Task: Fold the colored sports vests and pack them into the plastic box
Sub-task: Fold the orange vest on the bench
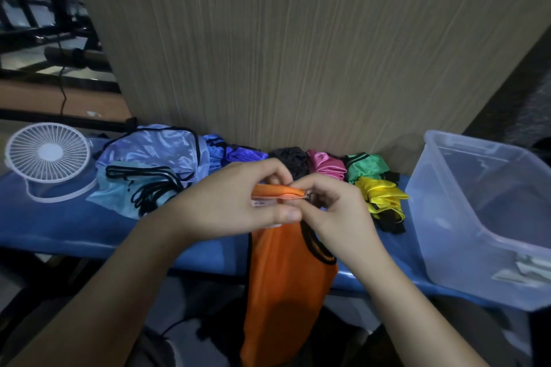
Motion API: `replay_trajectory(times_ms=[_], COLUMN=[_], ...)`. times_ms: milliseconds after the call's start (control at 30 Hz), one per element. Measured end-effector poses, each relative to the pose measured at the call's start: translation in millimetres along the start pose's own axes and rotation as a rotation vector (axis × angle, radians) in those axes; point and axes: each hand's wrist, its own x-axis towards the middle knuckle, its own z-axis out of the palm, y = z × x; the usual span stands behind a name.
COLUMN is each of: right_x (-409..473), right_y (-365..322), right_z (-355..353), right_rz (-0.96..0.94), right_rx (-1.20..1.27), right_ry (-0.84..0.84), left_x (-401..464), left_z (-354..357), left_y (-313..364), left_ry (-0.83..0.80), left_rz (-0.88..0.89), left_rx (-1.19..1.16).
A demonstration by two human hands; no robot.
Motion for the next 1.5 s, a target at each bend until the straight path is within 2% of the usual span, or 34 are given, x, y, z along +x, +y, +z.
replay_trajectory(times_ms=[100,200,333,467,533,700,900,1100,1300,1500], right_x=[-2,-5,-13,-29,-39,-53,-51,-40,-33,-28], right_y=[-8,-6,6,25,37,58,58,57,41,23], right_z=[0,-4,-12,-15,-15,-17,-20,-33,-41,-57], right_rz=[0.015,0.063,0.175,0.223,0.259,0.284,0.308,0.310,0.302,0.295], right_rx=[0.052,0.117,0.249,0.045,-0.095,-0.283,-0.149,-0.155,-0.192,-0.158], right_ry=[-0.010,-0.039,-0.196,-0.465,-0.525,-0.419,-0.294,-0.161,-0.169,-0.175], left_x=[4,8,7,6,5,1,-2,-2,-2,2], left_z=[10,8,0,-10,-17,-32,-48,-54,-54,-66], left_y=[5,1,0,5,7,3,-12,-22,-13,7], left_ry=[0.062,0.012,-0.031,0.084,0.126,0.194,0.221,0.251,0.309,0.320], left_rz=[-0.042,-0.063,-0.031,0.000,-0.010,-0.038,-0.065,-0.086,-0.067,-0.060], left_rx=[0.099,0.177,0.181,0.140,0.129,0.194,0.244,0.279,0.253,0.351])
